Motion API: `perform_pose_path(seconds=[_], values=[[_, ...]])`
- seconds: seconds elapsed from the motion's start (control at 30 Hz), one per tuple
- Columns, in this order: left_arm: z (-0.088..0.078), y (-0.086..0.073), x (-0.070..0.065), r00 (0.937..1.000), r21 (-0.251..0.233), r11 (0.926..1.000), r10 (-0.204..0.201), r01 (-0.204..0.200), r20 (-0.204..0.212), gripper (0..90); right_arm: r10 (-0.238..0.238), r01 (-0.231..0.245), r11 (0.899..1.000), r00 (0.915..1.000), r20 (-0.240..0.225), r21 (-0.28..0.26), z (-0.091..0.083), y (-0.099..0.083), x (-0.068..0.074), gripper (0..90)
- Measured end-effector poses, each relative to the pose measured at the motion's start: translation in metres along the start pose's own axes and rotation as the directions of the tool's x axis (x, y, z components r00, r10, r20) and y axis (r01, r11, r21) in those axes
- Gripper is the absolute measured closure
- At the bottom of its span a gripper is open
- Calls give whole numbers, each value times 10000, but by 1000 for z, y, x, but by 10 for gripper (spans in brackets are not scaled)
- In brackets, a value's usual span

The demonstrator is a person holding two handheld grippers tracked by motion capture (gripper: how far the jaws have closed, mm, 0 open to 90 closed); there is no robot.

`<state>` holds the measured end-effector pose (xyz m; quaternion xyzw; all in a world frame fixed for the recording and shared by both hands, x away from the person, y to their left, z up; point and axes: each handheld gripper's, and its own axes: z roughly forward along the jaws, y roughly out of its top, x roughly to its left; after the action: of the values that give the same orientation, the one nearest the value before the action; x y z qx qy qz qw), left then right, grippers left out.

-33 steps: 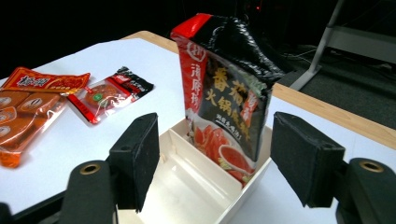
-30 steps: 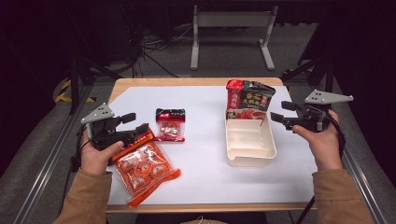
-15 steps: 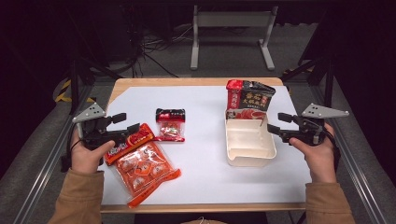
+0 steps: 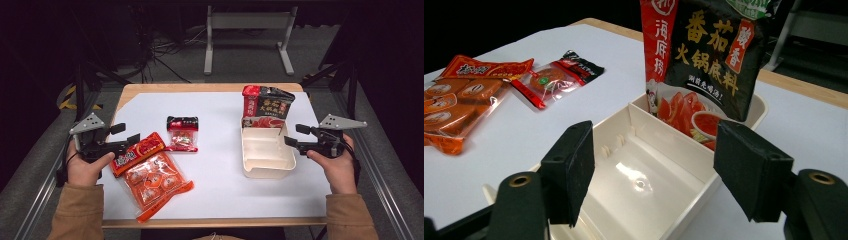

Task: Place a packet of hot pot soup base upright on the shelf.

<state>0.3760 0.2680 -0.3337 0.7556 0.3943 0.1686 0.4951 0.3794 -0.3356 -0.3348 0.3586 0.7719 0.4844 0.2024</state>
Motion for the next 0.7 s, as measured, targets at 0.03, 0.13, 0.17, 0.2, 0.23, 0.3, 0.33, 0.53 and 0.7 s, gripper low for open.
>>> perform_pose_path(seconds=[0.03,0.13,0.17,0.2,0.23,0.3,0.33,0.53,0.7], values=[[-1,-2,1,10000,31,10000,-47,47,-72,288,23,-23,10000,10000,-41,-12,1,0,0,328],[-3,-8,6,9996,25,9999,-128,129,-262,288,40,-41,10000,9999,-92,-35,5,0,-1,330],[-3,-10,7,9993,14,9999,-138,139,-356,288,-22,22,10000,10000,-95,-4,6,0,-2,330],[-3,-12,9,9987,-44,9998,-206,204,-469,288,-17,17,10000,10000,-86,3,7,0,-2,330],[-2,-15,12,9980,-66,9994,-330,327,-543,290,-62,62,10000,10000,-77,-20,8,1,-3,330],[-1,-19,17,9962,-29,9989,-470,469,-728,291,-38,37,10000,9999,-110,-39,10,2,-4,330],[1,-23,20,9947,46,9985,-533,539,-876,291,-28,27,10000,9999,-121,-36,10,2,-4,330],[6,-37,38,9860,241,9948,-949,991,-1371,297,-112,112,9999,9997,-226,25,15,2,-3,334],[8,-49,50,9773,307,9918,-1167,1240,-1767,306,-182,182,9998,9995,-271,-9,15,1,-3,350]])
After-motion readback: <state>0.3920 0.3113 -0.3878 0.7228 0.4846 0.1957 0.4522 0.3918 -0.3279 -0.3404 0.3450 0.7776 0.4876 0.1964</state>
